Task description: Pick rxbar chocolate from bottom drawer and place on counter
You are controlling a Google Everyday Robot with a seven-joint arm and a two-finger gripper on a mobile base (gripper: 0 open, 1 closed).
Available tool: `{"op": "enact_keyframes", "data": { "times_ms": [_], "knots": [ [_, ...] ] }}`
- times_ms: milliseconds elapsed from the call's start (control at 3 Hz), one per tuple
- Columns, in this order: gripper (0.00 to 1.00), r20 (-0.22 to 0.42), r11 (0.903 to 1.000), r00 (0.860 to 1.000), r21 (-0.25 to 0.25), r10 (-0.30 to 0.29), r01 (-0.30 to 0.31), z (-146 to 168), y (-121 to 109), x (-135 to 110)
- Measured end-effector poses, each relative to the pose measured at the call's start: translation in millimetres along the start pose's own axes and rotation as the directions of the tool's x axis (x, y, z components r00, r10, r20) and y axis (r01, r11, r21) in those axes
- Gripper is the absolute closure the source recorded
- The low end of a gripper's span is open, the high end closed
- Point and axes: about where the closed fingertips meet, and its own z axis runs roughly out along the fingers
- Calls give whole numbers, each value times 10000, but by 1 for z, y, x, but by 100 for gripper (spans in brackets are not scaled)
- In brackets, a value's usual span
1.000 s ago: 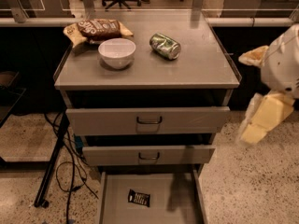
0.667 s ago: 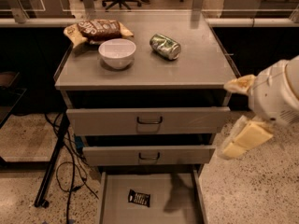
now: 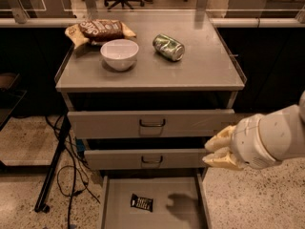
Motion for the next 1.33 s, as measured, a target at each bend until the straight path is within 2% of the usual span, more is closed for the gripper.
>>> {"op": "enact_keyframes", "data": {
  "times_ms": [333,667,1000,1333],
  "knots": [
    [88,-15,10000,10000,22,43,-43,4,0,3],
    [100,-15,10000,10000,22,43,-43,4,0,3],
    [81,-14,10000,10000,21,44,-44,4,1,3],
    [58,146,9991,9995,-319,278,-273,40,8,13]
  ]
}}
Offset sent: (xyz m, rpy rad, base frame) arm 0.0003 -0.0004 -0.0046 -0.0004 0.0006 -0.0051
